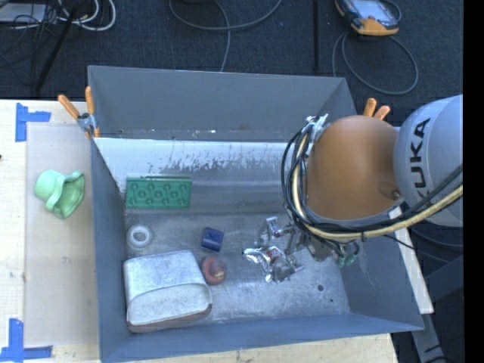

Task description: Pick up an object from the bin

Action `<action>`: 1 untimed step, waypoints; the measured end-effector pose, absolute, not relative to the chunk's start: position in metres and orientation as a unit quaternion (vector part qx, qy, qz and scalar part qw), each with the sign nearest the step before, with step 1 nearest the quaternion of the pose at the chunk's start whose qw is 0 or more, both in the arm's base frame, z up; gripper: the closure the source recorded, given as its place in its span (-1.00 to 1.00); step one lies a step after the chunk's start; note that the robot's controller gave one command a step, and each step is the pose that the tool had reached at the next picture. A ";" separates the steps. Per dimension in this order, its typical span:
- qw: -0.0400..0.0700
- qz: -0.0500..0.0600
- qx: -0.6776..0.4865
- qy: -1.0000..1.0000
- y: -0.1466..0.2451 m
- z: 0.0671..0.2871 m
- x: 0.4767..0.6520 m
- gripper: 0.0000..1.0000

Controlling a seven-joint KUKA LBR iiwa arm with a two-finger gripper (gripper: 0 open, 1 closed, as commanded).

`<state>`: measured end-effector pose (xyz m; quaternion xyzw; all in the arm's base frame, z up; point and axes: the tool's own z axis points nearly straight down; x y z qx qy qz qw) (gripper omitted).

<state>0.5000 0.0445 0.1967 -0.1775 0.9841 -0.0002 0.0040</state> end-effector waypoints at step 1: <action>0.002 0.000 -0.180 0.984 0.046 0.244 0.497 1.00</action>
Offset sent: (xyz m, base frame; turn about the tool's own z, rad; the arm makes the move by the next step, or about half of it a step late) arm -0.0043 0.0005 0.0449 -0.0083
